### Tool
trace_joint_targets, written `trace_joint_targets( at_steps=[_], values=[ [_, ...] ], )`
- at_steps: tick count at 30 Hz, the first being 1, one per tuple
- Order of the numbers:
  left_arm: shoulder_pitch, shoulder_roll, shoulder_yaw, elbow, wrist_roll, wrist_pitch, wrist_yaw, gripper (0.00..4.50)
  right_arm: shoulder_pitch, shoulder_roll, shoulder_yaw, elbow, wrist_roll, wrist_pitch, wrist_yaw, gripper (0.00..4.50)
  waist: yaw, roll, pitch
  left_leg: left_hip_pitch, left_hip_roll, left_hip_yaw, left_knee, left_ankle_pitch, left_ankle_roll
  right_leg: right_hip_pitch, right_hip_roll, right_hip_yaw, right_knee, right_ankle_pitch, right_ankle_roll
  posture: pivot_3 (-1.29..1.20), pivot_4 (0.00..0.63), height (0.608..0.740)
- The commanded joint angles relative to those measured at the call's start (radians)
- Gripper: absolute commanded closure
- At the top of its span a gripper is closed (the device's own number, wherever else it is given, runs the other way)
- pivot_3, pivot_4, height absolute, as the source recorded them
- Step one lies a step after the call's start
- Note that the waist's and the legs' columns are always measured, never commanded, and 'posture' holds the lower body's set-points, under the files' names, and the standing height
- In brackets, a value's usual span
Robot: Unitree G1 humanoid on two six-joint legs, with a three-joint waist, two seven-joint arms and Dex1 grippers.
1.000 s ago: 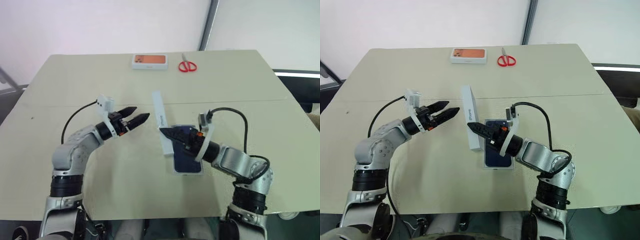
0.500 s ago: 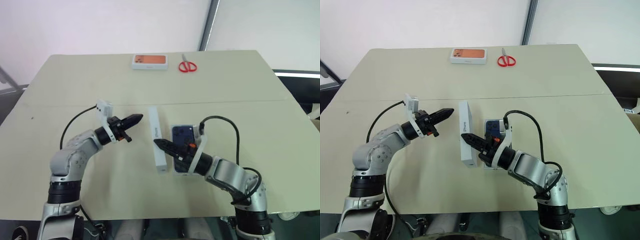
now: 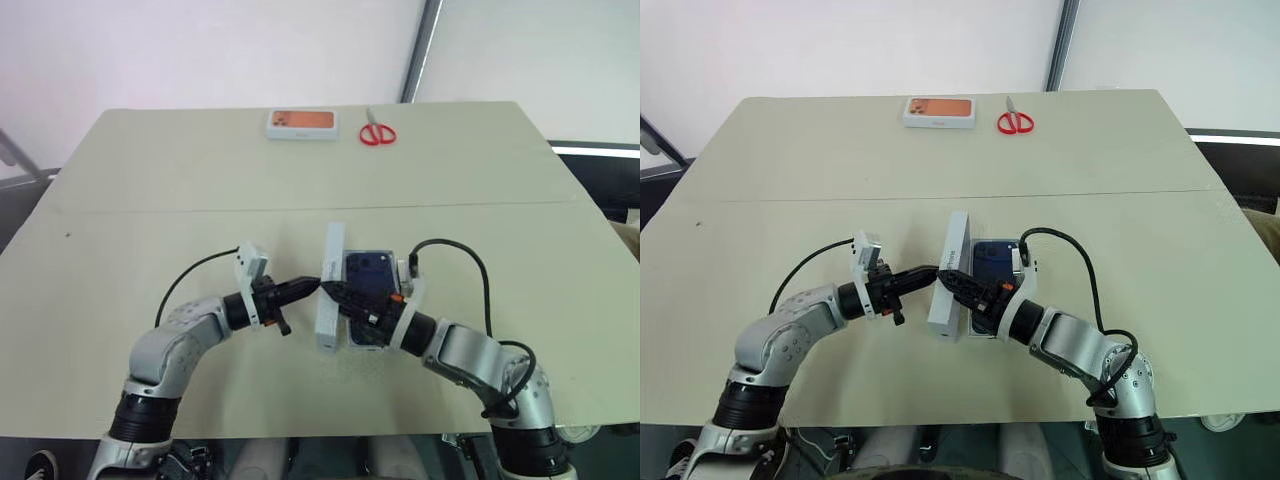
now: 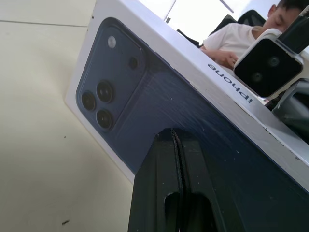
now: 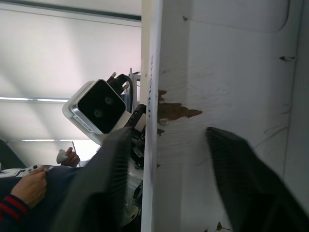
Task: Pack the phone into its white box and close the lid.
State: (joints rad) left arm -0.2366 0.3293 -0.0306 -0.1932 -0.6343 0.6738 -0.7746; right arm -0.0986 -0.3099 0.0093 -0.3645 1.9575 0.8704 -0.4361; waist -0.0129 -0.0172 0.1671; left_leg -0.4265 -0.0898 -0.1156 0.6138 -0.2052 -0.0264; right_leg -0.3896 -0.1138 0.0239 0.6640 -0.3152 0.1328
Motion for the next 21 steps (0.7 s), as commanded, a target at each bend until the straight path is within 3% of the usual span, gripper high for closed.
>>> trace_joint_targets(
  at_steps=[1,5,10,11,13,15,17,21],
  values=[
    [-0.026,-0.028,-0.028,0.004,0.021,-0.038,0.007,4.5,-0.042,-0.062,-0.014,-0.022,-0.022,-0.004,0.049,0.04,0.0,0.0,0.0,0.0,0.0,0.0,0.0,0.0,0.0,0.0,0.0,0.0,0.0,0.0,0.0,0.0,0.15,0.74],
    [-0.032,-0.044,-0.046,-0.001,0.021,-0.038,0.01,4.5,-0.113,-0.253,-0.102,0.004,-0.166,0.045,0.226,0.04,0.0,0.0,0.0,0.0,0.0,0.0,0.0,0.0,0.0,0.0,0.0,0.0,0.0,0.0,0.0,0.0,0.15,0.74],
    [-0.038,-0.065,-0.064,0.012,0.027,-0.042,0.013,4.5,-0.123,-0.4,-0.165,0.032,-0.3,0.071,0.415,0.04,0.002,0.0,0.0,0.0,0.0,0.0,0.001,0.0,0.001,0.002,0.0,-0.001,-0.001,0.0,0.0,0.0,0.15,0.74],
    [-0.041,-0.079,-0.078,0.022,0.031,-0.044,0.013,4.5,-0.114,-0.47,-0.158,0.026,-0.445,0.042,0.485,0.04,0.002,0.0,0.0,0.0,0.0,0.0,0.001,0.0,0.001,0.002,0.0,-0.001,-0.001,0.0,0.0,0.0,0.15,0.74],
    [-0.042,-0.097,-0.102,0.039,0.047,-0.053,0.011,4.5,-0.097,-0.541,-0.16,0.03,-0.588,0.028,0.584,0.04,0.006,0.0,0.0,0.0,-0.001,0.001,0.002,0.0,0.001,0.002,-0.001,-0.001,-0.001,0.0,0.0,0.0,0.15,0.74],
    [-0.042,-0.106,-0.117,0.048,0.053,-0.056,0.004,4.5,-0.085,-0.554,-0.161,0.037,-0.631,0.038,0.615,0.55,0.004,-0.001,0.001,0.0,-0.001,0.001,0.002,-0.001,0.001,0.002,-0.001,-0.002,-0.001,0.0,0.0,0.0,0.15,0.74],
    [-0.052,-0.116,-0.127,0.062,0.066,-0.066,0.008,4.5,-0.074,-0.581,-0.125,0.015,-0.774,0.002,0.665,1.29,0.001,-0.001,0.0,0.0,0.0,0.001,0.002,-0.001,0.001,0.002,0.0,-0.002,-0.001,0.0,0.0,0.0,0.15,0.74],
    [-0.066,-0.123,-0.12,0.072,0.066,-0.062,0.01,4.5,-0.074,-0.596,-0.087,0.022,-0.992,-0.064,0.724,3.39,0.002,-0.001,0.001,0.0,0.0,0.001,0.002,-0.001,0.001,0.002,0.0,-0.002,-0.001,0.0,0.0,0.0,0.15,0.74]
  ],
)
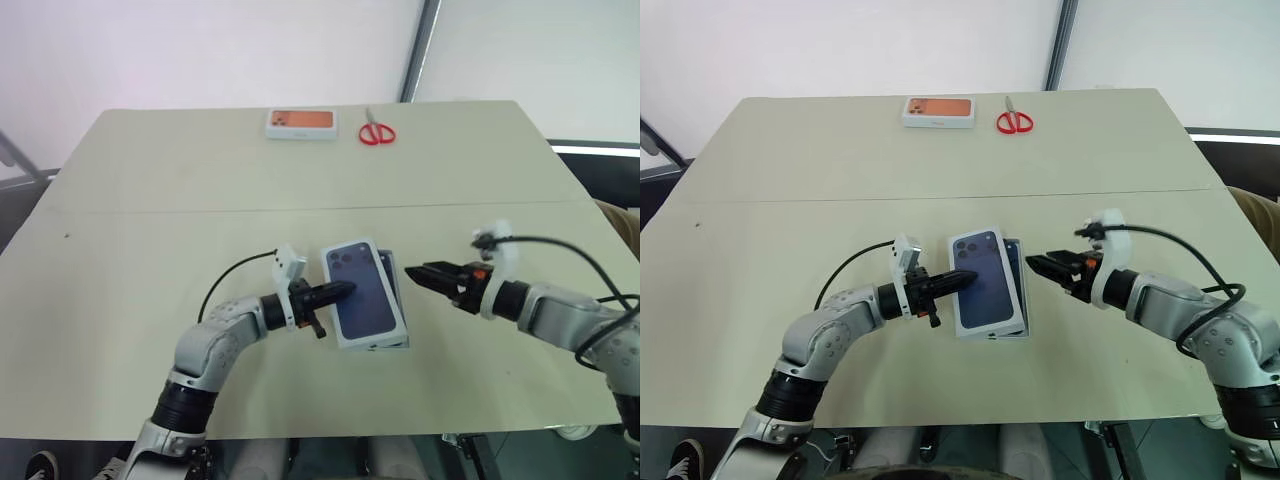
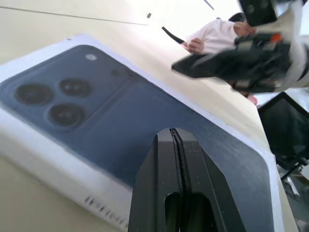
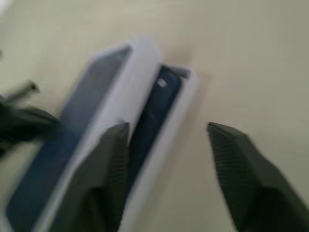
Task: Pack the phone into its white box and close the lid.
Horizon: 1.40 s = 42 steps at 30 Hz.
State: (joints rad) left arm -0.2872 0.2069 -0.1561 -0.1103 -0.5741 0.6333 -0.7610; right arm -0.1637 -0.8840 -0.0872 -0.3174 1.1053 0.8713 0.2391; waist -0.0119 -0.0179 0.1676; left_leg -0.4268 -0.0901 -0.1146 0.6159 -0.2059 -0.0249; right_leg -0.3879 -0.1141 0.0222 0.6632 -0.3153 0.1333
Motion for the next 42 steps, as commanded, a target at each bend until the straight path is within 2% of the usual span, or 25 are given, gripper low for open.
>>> trace_joint_targets(
  at_steps=[1,2,3,7,10,13,17,23,30,42],
  values=[
    [-0.017,0.003,0.01,-0.009,0.005,-0.021,-0.005,4.5,-0.008,-0.02,0.021,-0.029,-0.178,-0.076,0.069,3.94,0.002,0.0,0.0,0.0,0.0,0.0,0.0,0.0,0.0,0.0,0.0,0.0,0.0,0.0,0.0,0.0,0.15,0.74],
    [-0.019,0.01,0.015,-0.008,0.006,-0.022,-0.005,4.5,-0.008,-0.014,0.031,-0.036,-0.206,-0.082,0.088,4.42,0.002,0.0,0.0,0.0,0.0,0.0,0.0,0.0,0.0,0.0,0.0,0.0,0.0,0.0,0.0,0.0,0.15,0.74],
    [-0.02,0.019,0.024,-0.011,0.003,-0.019,-0.007,4.5,-0.008,-0.011,0.05,-0.047,-0.249,-0.098,0.107,4.47,0.002,0.0,0.0,0.0,0.0,0.0,0.0,0.0,0.0,0.0,0.0,0.0,0.0,0.0,0.0,0.0,0.15,0.74],
    [-0.008,0.076,0.06,-0.061,-0.034,0.021,-0.013,4.5,-0.02,0.0,0.12,-0.068,-0.426,-0.201,0.183,4.47,0.0,0.0,0.0,0.0,0.0,0.0,0.0,0.0,0.0,0.0,0.0,0.0,0.0,0.0,0.0,0.0,0.15,0.74],
    [0.01,0.114,0.081,-0.092,-0.055,0.051,-0.015,4.5,-0.019,0.058,0.086,-0.063,-0.394,-0.2,0.234,4.47,0.001,0.0,0.0,0.0,0.0,0.0,0.0,0.0,0.0,0.0,0.0,0.0,0.0,0.0,0.0,0.0,0.15,0.74],
    [0.052,0.146,0.101,-0.098,-0.045,0.045,-0.01,4.5,0.013,0.043,0.147,-0.066,-0.543,-0.295,0.286,4.47,0.002,0.0,0.0,0.0,0.0,0.0,0.0,0.0,0.0,0.0,0.0,0.0,0.0,0.0,0.0,0.0,0.15,0.74],
    [0.066,0.155,0.108,-0.096,-0.04,0.038,0.002,4.5,0.006,0.088,0.134,-0.059,-0.576,-0.303,0.302,4.47,0.003,0.0,0.0,0.0,0.0,-0.001,0.0,0.0,0.0,0.0,0.0,0.0,0.0,0.0,0.0,0.0,0.15,0.74],
    [0.065,0.141,0.079,-0.025,-0.001,0.024,0.01,4.5,-0.004,0.109,0.149,-0.066,-0.644,-0.317,0.344,4.47,0.003,0.0,0.0,0.0,0.0,-0.001,0.0,0.0,-0.001,0.0,-0.001,0.0,0.0,0.0,0.0,0.0,0.15,0.74],
    [-0.003,0.048,0.053,0.083,0.04,-0.01,0.029,4.5,-0.001,0.143,0.138,-0.078,-0.663,-0.302,0.368,4.47,0.015,0.0,0.0,0.0,-0.001,-0.001,0.001,0.0,-0.001,0.001,-0.001,0.0,0.0,0.0,0.0,0.0,0.15,0.74],
    [-0.044,0.008,0.034,0.056,0.042,0.001,0.021,4.5,0.05,0.152,0.077,-0.119,-0.668,-0.271,0.381,4.47,0.024,0.0,0.0,0.0,-0.001,-0.001,0.001,0.0,-0.001,0.0,-0.001,0.0,0.001,0.0,0.0,0.0,0.15,0.74]
  ],
)
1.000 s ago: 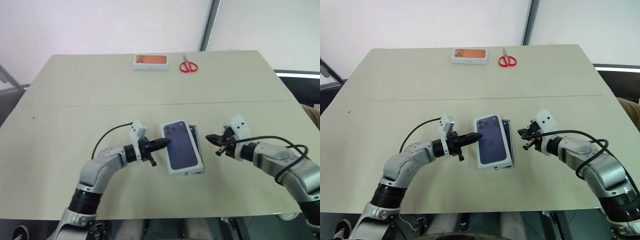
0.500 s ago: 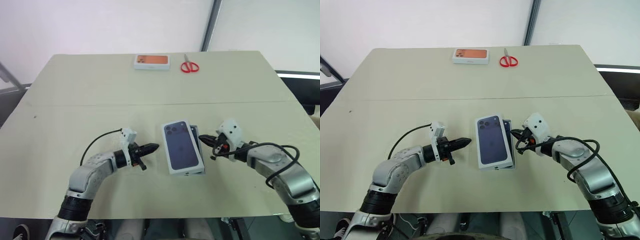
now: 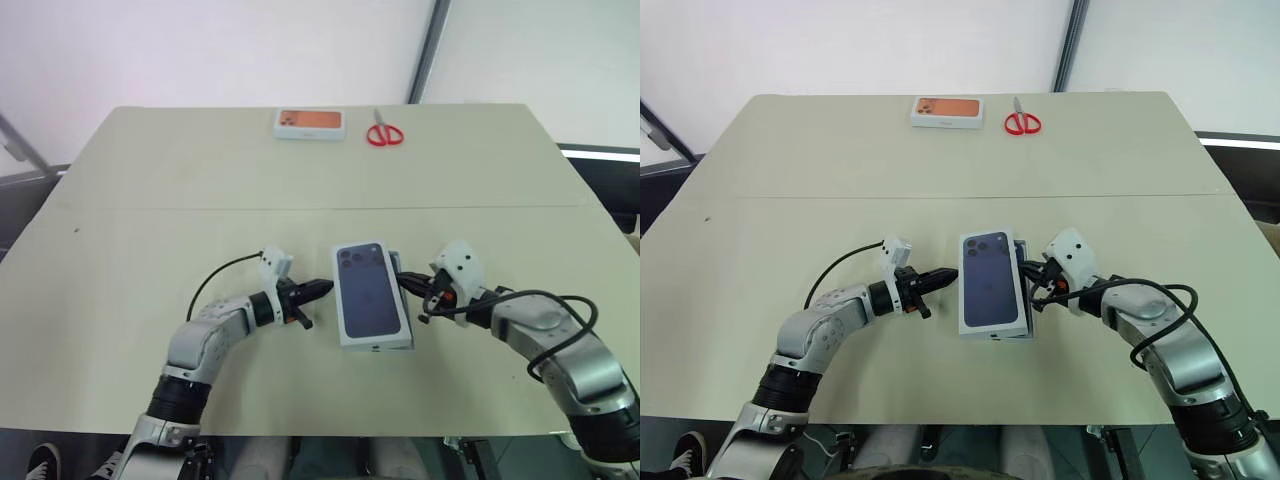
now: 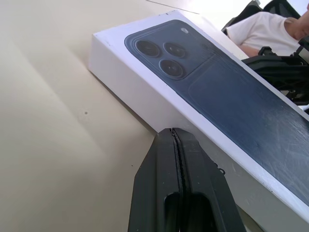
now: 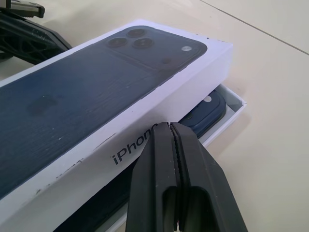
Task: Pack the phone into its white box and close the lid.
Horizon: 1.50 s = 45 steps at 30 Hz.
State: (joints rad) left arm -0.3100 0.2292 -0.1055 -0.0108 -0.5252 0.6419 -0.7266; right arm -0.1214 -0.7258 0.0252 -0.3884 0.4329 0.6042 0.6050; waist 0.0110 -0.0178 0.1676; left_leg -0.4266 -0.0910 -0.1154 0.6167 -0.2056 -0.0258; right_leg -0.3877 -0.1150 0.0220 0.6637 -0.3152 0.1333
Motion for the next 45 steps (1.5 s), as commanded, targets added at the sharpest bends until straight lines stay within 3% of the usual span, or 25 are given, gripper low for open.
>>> trace_joint_targets(
  at_steps=[1,10,21,32,40,45],
  values=[
    [-0.023,-0.017,-0.017,-0.045,-0.009,-0.005,-0.013,4.5,0.013,-0.01,-0.042,-0.049,0.004,-0.004,0.02,4.47,0.001,0.0,0.0,0.0,0.0,0.0,0.0,0.0,0.0,0.0,0.0,0.0,0.0,0.0,0.0,0.0,0.15,0.74],
    [-0.021,-0.033,-0.029,-0.037,-0.007,0.004,-0.021,4.5,0.041,-0.007,-0.086,-0.067,0.016,-0.003,0.043,4.47,-0.001,0.0,0.0,0.0,0.0,0.0,0.0,0.0,0.0,0.0,0.0,0.0,0.0,0.0,0.0,0.0,0.15,0.74],
    [-0.019,-0.03,-0.035,-0.033,0.0,0.019,-0.011,4.5,0.081,-0.024,-0.04,-0.045,-0.081,-0.031,0.056,4.47,0.0,0.0,0.0,0.0,0.0,0.0,0.0,0.0,0.0,0.0,0.0,0.0,0.0,0.0,0.0,0.0,0.15,0.74],
    [-0.039,-0.017,0.004,-0.051,0.005,-0.001,0.003,4.5,0.006,-0.041,-0.099,0.043,-0.16,-0.052,0.021,4.47,0.0,0.0,0.0,0.0,0.0,0.0,0.001,0.0,0.0,0.0,0.0,0.0,0.0,0.0,0.0,0.0,0.15,0.74],
    [-0.127,-0.038,0.05,-0.038,-0.022,0.003,0.029,4.5,-0.157,0.054,-0.217,0.051,-0.022,-0.023,0.01,4.47,-0.001,0.0,0.0,0.0,0.0,0.0,0.001,0.0,0.0,0.0,0.0,0.0,0.001,0.0,0.0,0.0,0.15,0.74],
    [-0.186,-0.126,0.025,-0.032,-0.032,0.01,0.06,4.5,-0.093,0.071,-0.117,-0.034,0.011,0.022,0.066,4.47,0.003,-0.001,0.0,0.0,0.0,-0.001,0.001,0.0,0.0,0.001,0.0,-0.001,0.0,0.0,0.0,0.0,0.15,0.74]
  ],
)
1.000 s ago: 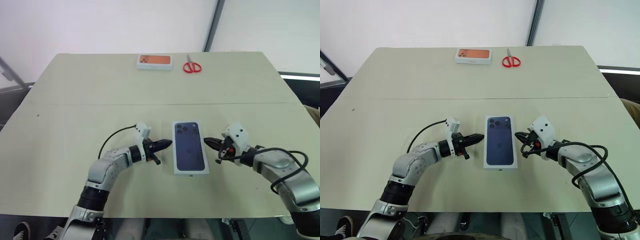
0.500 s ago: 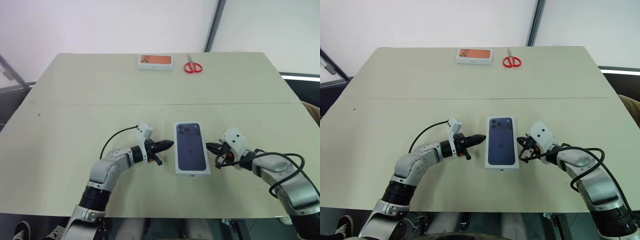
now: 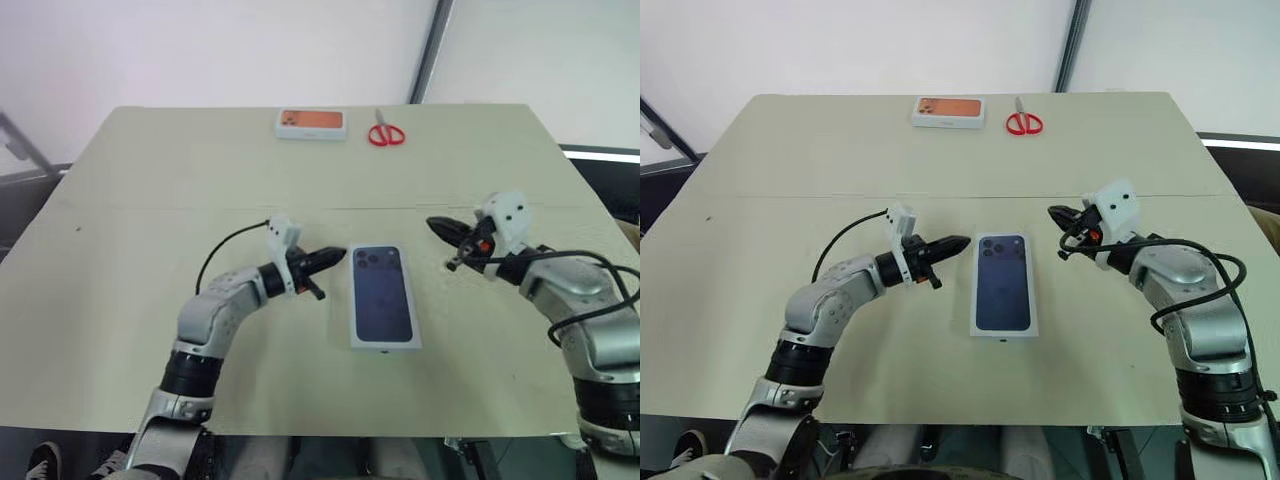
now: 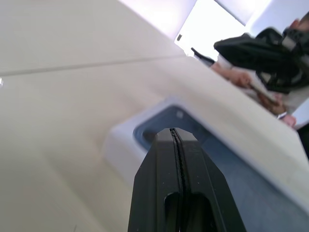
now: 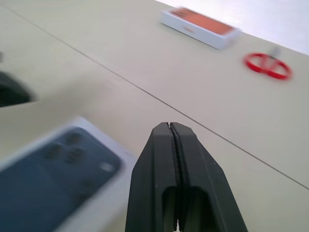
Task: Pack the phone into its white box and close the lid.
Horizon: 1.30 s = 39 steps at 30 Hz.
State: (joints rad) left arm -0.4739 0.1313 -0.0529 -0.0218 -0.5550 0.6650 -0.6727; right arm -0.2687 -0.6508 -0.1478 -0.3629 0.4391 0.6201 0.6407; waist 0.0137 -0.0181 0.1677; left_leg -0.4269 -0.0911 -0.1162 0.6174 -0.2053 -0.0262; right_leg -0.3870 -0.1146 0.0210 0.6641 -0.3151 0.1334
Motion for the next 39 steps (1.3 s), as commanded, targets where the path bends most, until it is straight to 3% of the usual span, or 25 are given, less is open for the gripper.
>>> trace_joint_targets(
  at_steps=[1,4,9,15,18,21,25,28,34,39],
  values=[
    [-0.015,-0.024,-0.054,-0.011,0.025,-0.028,-0.004,4.5,0.07,-0.003,0.071,-0.058,-0.006,0.004,0.029,4.47,-0.001,0.0,0.0,0.0,0.0,0.0,0.0,0.0,0.0,0.0,0.0,0.0,0.0,0.0,0.0,0.0,0.15,0.74],
    [0.018,-0.009,-0.104,0.025,0.071,-0.052,-0.025,4.5,0.123,-0.023,0.12,-0.06,-0.039,-0.008,0.045,4.47,-0.007,0.0,0.0,0.001,-0.001,0.001,0.001,0.0,0.0,0.001,0.0,0.001,0.0,0.0,0.0,0.0,0.15,0.74],
    [0.089,0.095,-0.248,0.039,0.178,-0.09,-0.113,4.5,0.22,-0.091,0.186,-0.07,-0.097,-0.045,0.102,4.47,-0.01,0.001,-0.001,0.001,0.001,0.001,0.0,0.0,0.0,0.0,0.001,0.001,0.001,0.0,0.0,0.0,0.15,0.74],
    [0.104,0.112,-0.221,0.032,0.156,-0.088,-0.138,4.5,0.218,-0.092,0.152,-0.07,-0.057,-0.018,0.118,4.47,0.001,0.0,-0.001,0.014,0.001,0.0,-0.001,-0.002,0.002,0.017,0.0,-0.002,-0.006,-0.001,0.0,0.0,0.15,0.74],
    [0.098,0.119,-0.194,0.024,0.137,-0.075,-0.151,3.61,0.213,-0.084,0.111,-0.075,0.018,0.035,0.137,4.5,0.0,0.0,-0.001,0.015,0.0,-0.001,-0.002,-0.002,0.002,0.018,-0.001,-0.002,-0.008,0.0,0.0,0.0,0.15,0.74],
    [0.085,0.152,-0.128,-0.008,0.094,-0.053,-0.163,2.16,0.195,-0.08,0.034,-0.068,0.094,0.07,0.149,3.61,-0.001,0.0,-0.001,0.015,0.0,-0.001,-0.002,-0.002,0.003,0.018,-0.001,-0.002,-0.009,0.0,0.0,0.0,0.15,0.74],
    [0.072,0.263,-0.039,-0.032,0.06,-0.041,-0.209,0.09,0.165,-0.107,-0.044,-0.038,0.121,0.052,0.173,1.54,-0.009,0.001,0.0,0.014,0.001,0.0,-0.003,-0.002,0.003,0.016,0.0,-0.002,-0.008,0.0,0.0,0.0,0.15,0.74],
    [0.06,0.42,0.084,0.023,0.033,-0.029,-0.274,0.0,0.143,-0.157,-0.102,0.019,0.135,0.027,0.235,0.06,-0.01,0.001,0.0,0.014,0.001,0.0,-0.005,-0.002,0.003,0.015,0.0,-0.002,-0.009,0.0,0.0,0.0,0.15,0.74],
    [0.107,0.53,0.172,0.029,0.003,-0.062,-0.362,0.0,0.16,-0.195,-0.126,0.067,0.122,-0.052,0.326,0.02,-0.001,0.001,0.0,0.014,0.0,0.0,-0.004,-0.002,0.003,0.015,-0.003,-0.002,-0.009,0.0,0.0,0.0,0.15,0.74],
    [0.255,0.593,0.227,-0.03,0.021,-0.116,-0.38,0.0,0.24,-0.191,-0.148,0.07,0.053,-0.209,0.363,0.02,-0.005,0.001,0.001,0.013,0.001,0.0,-0.005,-0.003,0.003,0.014,-0.004,-0.001,-0.01,0.0,0.0,0.0,0.15,0.74]
  ],
)
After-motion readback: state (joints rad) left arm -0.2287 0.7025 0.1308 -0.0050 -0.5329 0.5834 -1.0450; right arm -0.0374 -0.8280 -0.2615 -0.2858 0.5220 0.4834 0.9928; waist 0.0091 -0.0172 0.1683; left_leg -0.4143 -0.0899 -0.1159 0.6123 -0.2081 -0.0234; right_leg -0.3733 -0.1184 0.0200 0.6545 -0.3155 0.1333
